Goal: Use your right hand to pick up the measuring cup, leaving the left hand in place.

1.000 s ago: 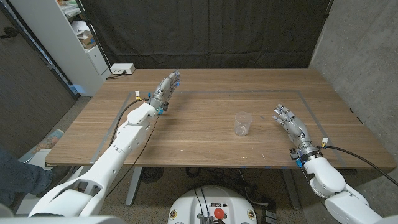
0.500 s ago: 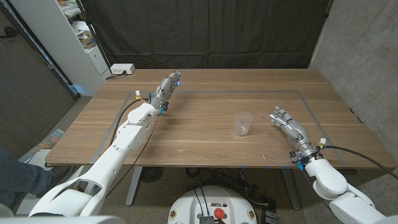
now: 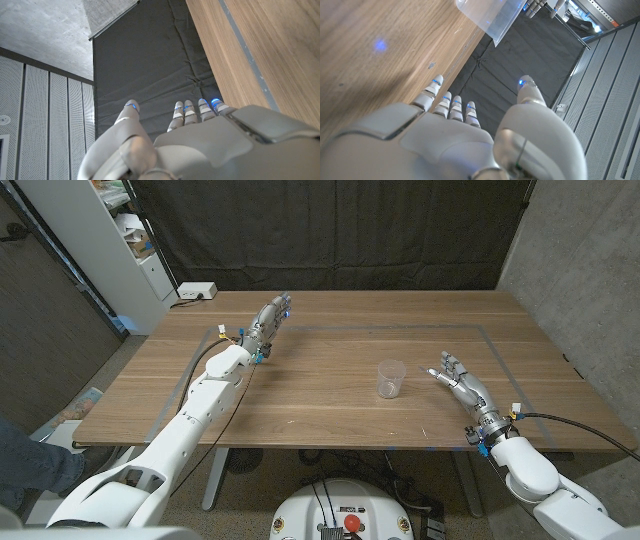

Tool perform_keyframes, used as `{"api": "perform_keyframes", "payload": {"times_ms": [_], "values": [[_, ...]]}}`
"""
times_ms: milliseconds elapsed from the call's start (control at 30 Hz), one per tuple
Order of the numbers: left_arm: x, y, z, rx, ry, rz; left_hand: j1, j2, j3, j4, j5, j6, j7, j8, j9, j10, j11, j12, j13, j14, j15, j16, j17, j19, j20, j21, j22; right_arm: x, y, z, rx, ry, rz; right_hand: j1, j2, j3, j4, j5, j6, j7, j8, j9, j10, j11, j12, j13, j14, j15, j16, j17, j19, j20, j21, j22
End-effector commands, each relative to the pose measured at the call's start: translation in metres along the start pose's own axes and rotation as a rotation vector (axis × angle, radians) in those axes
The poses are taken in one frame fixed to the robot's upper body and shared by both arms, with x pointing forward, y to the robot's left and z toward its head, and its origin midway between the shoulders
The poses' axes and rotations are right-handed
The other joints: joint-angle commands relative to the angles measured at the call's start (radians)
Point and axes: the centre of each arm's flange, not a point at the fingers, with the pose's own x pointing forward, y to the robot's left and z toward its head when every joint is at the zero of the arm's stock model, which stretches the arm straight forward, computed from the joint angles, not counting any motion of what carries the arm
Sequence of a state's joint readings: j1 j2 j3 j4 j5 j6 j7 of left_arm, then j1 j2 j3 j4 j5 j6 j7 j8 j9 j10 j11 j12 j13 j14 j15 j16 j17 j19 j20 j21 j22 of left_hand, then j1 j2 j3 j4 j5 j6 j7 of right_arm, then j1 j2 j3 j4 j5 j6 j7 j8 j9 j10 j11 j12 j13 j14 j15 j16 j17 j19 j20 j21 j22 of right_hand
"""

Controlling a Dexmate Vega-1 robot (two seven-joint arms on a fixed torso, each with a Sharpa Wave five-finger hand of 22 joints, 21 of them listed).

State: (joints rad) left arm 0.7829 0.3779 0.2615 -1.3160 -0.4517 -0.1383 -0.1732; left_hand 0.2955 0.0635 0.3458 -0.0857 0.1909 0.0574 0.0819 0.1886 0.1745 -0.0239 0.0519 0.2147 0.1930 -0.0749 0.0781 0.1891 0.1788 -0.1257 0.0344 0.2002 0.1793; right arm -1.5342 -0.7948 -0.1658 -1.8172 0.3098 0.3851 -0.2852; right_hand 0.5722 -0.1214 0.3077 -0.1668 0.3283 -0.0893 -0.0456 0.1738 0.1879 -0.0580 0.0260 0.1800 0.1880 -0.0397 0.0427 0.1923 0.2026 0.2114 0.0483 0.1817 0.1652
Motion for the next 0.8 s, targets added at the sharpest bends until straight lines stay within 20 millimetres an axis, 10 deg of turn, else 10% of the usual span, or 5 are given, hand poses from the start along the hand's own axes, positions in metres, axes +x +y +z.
{"api": "perform_keyframes", "payload": {"times_ms": [33,800], "values": [[0.002,0.0,0.002,0.003,-0.003,-0.003,-0.002,0.011,0.001,-0.003,-0.006,0.009,0.006,0.0,0.004,0.006,-0.003,-0.002,0.002,0.001,0.0,-0.002,0.002,-0.007,0.002,-0.003,0.001,-0.002,0.007,0.004,-0.091,0.002,-0.003,0.018,-0.011,-0.006,0.001,0.019,-0.036,0.002,-0.002,0.006,-0.031,-0.001,-0.005,0.006,-0.016,0.005,-0.002,0.002,-0.009,0.001,0.001,0.003],[0.004,-0.003,0.007,0.012,-0.003,-0.013,-0.004,0.012,0.001,-0.005,-0.006,0.013,0.007,0.0,0.004,0.006,-0.006,-0.002,0.002,0.001,0.0,-0.002,0.002,-0.008,0.004,-0.002,0.001,-0.009,0.025,0.003,-0.189,0.012,0.004,0.041,-0.041,-0.041,0.016,0.075,-0.167,0.025,-0.002,0.009,-0.132,0.015,-0.003,0.007,-0.093,0.021,-0.008,0.005,-0.052,-0.013,-0.003,0.004]]}}
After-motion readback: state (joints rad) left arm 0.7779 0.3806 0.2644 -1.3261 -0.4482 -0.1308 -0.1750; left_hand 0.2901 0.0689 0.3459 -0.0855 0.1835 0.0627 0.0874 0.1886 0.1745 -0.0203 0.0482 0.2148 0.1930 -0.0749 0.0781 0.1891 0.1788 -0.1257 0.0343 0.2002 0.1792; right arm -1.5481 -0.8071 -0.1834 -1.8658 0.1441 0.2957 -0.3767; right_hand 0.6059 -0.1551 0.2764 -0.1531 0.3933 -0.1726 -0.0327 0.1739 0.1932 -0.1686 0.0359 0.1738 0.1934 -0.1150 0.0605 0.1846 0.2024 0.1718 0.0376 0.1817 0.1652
